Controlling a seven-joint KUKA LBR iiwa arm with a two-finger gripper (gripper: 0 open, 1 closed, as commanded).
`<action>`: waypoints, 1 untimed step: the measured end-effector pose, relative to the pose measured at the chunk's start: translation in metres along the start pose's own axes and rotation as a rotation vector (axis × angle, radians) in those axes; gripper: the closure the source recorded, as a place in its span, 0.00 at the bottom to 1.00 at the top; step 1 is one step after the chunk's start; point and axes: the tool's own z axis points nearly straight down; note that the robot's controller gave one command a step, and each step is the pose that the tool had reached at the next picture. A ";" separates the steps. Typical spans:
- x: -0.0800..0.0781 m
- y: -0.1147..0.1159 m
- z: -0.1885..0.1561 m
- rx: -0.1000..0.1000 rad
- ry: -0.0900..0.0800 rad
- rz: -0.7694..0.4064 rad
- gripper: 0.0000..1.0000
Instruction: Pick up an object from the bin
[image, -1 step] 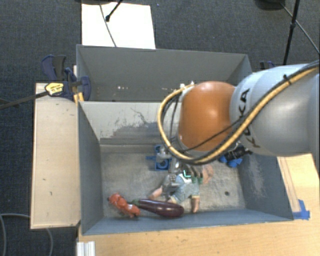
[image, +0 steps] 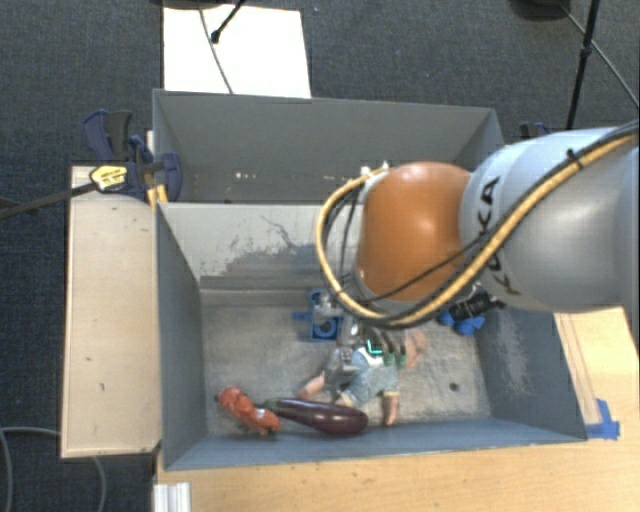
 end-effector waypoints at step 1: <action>0.006 -0.030 0.099 0.000 -0.007 -0.439 1.00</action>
Offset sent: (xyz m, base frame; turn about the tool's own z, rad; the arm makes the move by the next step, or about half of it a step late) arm 0.0000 0.0000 0.0000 0.0000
